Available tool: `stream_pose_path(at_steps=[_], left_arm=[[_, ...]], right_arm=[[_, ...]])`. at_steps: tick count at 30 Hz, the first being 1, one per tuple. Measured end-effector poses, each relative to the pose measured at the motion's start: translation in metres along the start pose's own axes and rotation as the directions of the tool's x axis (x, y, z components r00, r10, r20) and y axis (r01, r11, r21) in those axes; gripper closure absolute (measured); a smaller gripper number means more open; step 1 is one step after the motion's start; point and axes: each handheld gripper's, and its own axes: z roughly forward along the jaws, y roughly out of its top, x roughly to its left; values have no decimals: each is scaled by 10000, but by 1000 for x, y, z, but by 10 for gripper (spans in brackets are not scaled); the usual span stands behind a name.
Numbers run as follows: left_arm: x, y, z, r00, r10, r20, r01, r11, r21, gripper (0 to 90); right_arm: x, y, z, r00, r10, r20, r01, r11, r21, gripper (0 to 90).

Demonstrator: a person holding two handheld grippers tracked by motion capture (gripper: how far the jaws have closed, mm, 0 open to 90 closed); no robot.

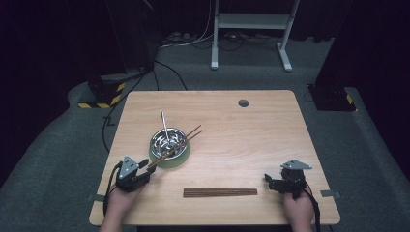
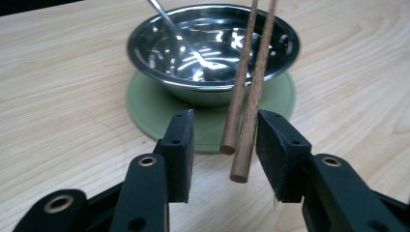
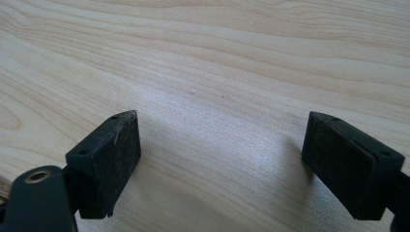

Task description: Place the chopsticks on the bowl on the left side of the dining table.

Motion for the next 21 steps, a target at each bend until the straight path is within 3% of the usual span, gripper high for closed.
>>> stream_pose_path(at_steps=[5, 10, 18, 21], left_arm=[[6, 0, 1, 9986, -173, -505, 178, 9998, 77, 581], [5, 1, 1, 9993, 107, -355, -110, 9999, -80, 660], [-2, 0, 0, 9990, -21, 457, 44, 9987, -501, 763], [-5, -1, -1, 9948, -113, 1012, 192, 9968, -778, 765]], right_arm=[[0, 0, 0, 9999, -117, -52, 117, 9999, -15, 134], [0, 0, 0, 9999, -115, -51, 115, 9999, -15, 133], [0, 0, 0, 9999, -116, -50, 115, 9999, -15, 133], [0, 0, 0, 9999, -115, -49, 114, 9999, -16, 133]])
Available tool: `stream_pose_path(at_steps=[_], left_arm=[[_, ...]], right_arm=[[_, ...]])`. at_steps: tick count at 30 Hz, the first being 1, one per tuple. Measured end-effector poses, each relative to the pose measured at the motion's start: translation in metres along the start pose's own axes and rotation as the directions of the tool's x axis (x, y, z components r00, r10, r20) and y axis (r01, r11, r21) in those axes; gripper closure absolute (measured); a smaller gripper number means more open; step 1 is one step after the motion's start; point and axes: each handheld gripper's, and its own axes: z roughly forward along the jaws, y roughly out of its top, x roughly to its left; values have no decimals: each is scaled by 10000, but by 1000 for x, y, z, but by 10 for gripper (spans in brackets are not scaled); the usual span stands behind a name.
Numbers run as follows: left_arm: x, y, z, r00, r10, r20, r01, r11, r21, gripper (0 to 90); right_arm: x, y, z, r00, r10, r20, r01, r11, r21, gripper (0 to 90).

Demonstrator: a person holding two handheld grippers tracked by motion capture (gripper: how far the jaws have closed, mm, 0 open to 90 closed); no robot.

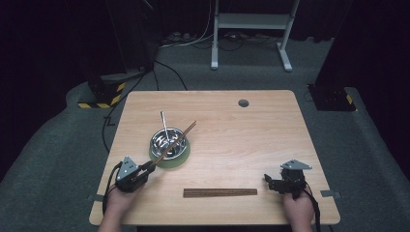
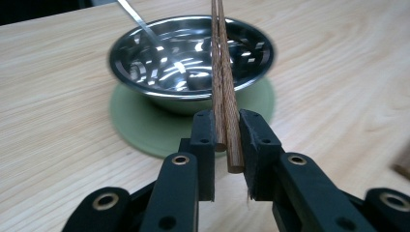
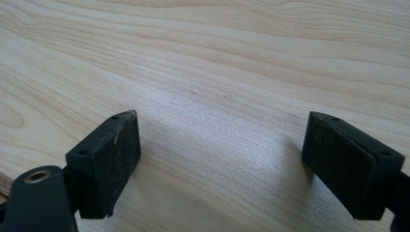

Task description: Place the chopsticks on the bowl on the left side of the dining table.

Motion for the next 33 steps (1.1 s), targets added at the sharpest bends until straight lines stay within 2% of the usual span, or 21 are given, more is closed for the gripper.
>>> stream_pose_path(at_steps=[4, 5, 10, 13, 17, 21, 26, 30, 33], left_arm=[[-4, -1, -1, 9981, 140, 593, -138, 9999, -37, 765], [1, 1, -5, 9935, 879, 718, -924, 9938, 619, 764], [2, 1, -4, 9925, 938, 789, -995, 9925, 715, 764], [2, 1, -4, 9942, 846, 662, -897, 9929, 783, 754], [3, 1, -3, 9960, 768, 460, -803, 9935, 812, 692], [2, 1, -2, 9951, 966, 189, -980, 9906, 950, 626], [4, 1, -2, 9965, 796, -240, -771, 9928, 915, 612], [6, 1, -2, 9950, 802, -597, -744, 9929, 932, 605], [7, 2, -2, 9932, 671, -956, -581, 9938, 944, 601]], right_arm=[[0, 0, 0, 10000, 0, 0, 0, 10000, 2, 133], [0, 0, 0, 10000, 11, -5, -11, 10000, 3, 134], [0, 0, 0, 10000, -2, 0, 2, 10000, 1, 133], [0, 0, 0, 10000, 2, 0, -2, 10000, 2, 133], [0, 0, 0, 10000, 2, 1, -2, 10000, 1, 134], [0, 0, 0, 10000, 0, -1, 0, 10000, 1, 133], [0, 0, 0, 10000, 0, -1, 0, 10000, 2, 133], [0, 0, 0, 10000, -5, -10, 5, 10000, -2, 134], [0, 0, 0, 10000, 0, 6, 0, 10000, -2, 134]])
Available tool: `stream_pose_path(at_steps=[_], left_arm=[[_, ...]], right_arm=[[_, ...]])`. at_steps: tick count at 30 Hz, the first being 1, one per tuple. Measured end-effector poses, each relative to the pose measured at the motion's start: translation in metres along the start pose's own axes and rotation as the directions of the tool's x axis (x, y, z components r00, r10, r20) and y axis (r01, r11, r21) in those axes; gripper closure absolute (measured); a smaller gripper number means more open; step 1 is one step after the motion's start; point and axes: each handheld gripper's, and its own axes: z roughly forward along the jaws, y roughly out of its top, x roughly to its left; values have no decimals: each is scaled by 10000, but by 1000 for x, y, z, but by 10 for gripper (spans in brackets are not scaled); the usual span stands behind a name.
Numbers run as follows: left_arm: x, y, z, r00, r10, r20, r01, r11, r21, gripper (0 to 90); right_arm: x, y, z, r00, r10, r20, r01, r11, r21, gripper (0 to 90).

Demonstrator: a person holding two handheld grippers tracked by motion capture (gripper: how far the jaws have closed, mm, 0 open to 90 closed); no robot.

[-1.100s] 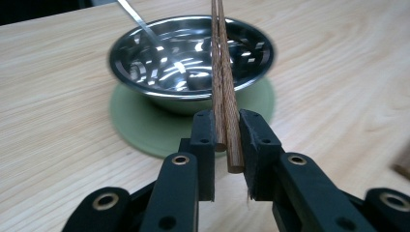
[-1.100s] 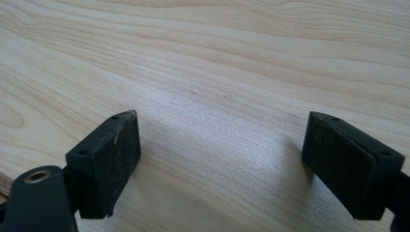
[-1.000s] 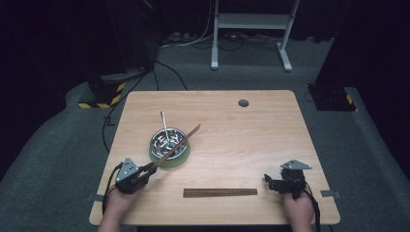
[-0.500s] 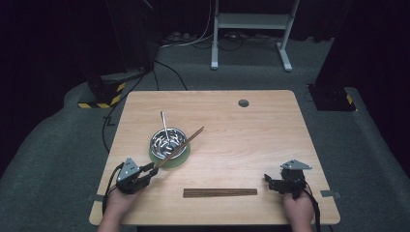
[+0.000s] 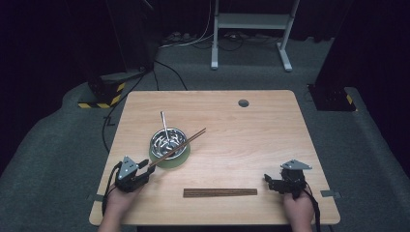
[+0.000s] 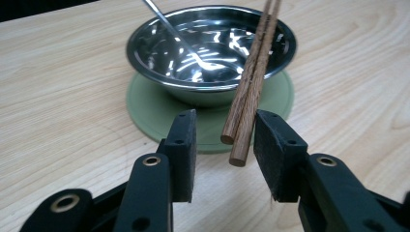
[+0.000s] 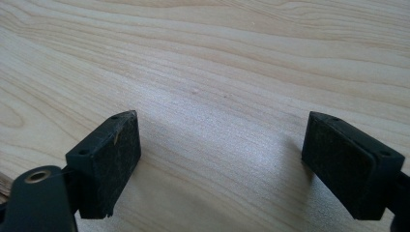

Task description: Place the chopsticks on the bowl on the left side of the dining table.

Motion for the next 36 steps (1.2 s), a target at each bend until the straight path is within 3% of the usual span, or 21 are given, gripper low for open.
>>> stream_pose_path(at_steps=[1, 2, 7, 15, 21, 22, 24, 28, 36], left_arm=[[0, 0, 0, 9999, -62, -101, 62, 10000, 4, 600], [-1, 0, 1, 9991, -387, -148, 386, 9992, -101, 600], [5, 1, 3, 9950, -570, -825, 569, 9984, -45, 599], [8, 3, 10, 9845, -1024, -1422, 1028, 9947, -45, 597], [14, 6, 14, 9784, -1312, -1600, 1322, 9912, -46, 595], [15, 6, 14, 9770, -1369, -1634, 1385, 9904, -15, 595], [15, 7, 14, 9757, -1410, -1675, 1433, 9897, 18, 596], [17, 12, 14, 9756, -1436, -1662, 1460, 9893, 23, 600], [26, 19, 18, 9760, -1392, -1675, 1439, 9895, 160, 608]], right_arm=[[0, 0, 0, 10000, 5, -2, -5, 10000, 5, 134], [0, 0, 0, 10000, 0, -3, 0, 10000, 0, 133], [0, 0, 0, 10000, -19, -72, 19, 10000, 15, 133], [2, 2, 1, 9999, 44, -91, -43, 10000, 65, 129], [3, 4, 3, 9993, -240, -280, 243, 9997, 91, 131], [4, 6, 4, 9997, -92, -221, 96, 9998, 198, 133], [8, 11, 4, 9996, -275, -61, 276, 9991, 310, 134], [20, 26, 2, 9976, -651, -234, 651, 9979, -26, 134], [45, 60, 5, 9938, -830, -742, 788, 9952, -579, 136]])
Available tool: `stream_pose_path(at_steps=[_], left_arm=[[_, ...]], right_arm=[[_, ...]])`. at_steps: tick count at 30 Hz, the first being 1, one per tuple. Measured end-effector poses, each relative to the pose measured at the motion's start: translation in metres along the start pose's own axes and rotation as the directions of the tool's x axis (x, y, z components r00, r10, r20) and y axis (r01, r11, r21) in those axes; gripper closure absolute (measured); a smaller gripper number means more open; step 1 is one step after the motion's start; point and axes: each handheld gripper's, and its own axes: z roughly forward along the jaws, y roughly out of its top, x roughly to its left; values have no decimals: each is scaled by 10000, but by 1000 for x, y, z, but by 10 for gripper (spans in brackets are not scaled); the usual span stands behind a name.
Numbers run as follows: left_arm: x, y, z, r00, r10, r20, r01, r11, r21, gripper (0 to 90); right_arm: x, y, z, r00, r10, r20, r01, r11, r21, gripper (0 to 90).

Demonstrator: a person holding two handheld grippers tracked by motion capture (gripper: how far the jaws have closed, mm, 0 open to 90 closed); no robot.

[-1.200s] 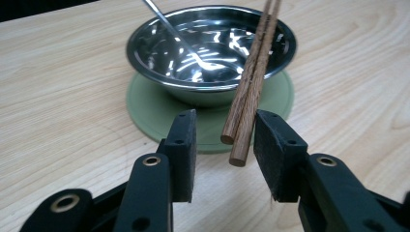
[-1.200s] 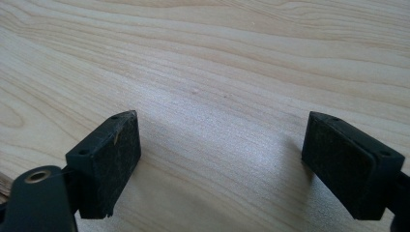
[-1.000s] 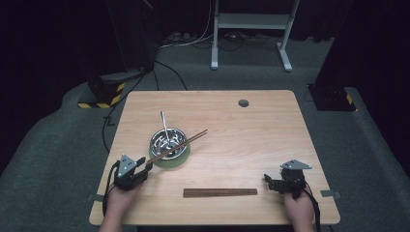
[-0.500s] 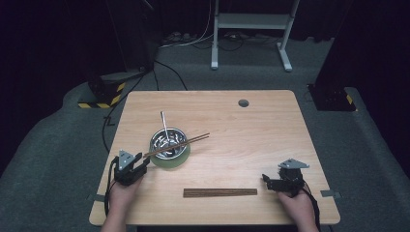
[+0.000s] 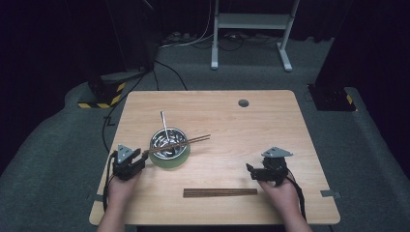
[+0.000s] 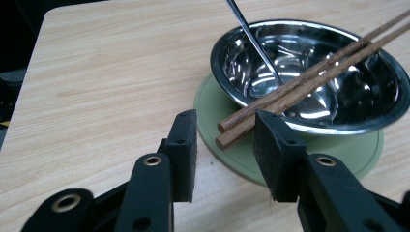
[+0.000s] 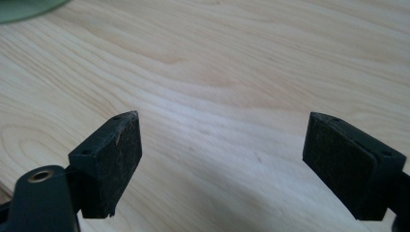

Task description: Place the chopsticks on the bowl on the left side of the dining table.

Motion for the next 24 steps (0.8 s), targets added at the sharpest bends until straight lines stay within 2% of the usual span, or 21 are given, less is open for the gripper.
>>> stream_pose_path(at_steps=[5, 11, 18, 22, 24], left_arm=[[3, 2, 6, 9999, -83, 65, 84, 9998, -176, 611], [4, -1, 6, 9989, -426, 211, 437, 9976, -532, 599], [4, -5, 6, 9983, -296, 496, 325, 9977, -589, 575], [4, -9, 8, 9984, 14, 564, 10, 9991, -424, 565], [5, -10, 7, 9985, -62, 549, 86, 9990, -434, 564]], right_arm=[[13, 17, 8, 9996, -243, -110, 241, 9996, -149, 165], [29, 31, 19, 9990, -405, -166, 395, 9978, -529, 306], [54, 50, 45, 9992, -334, -235, 313, 9957, -867, 392], [66, 60, 58, 9990, -283, -350, 249, 9953, -940, 390], [72, 65, 66, 9985, -361, -412, 323, 9955, -893, 372]])
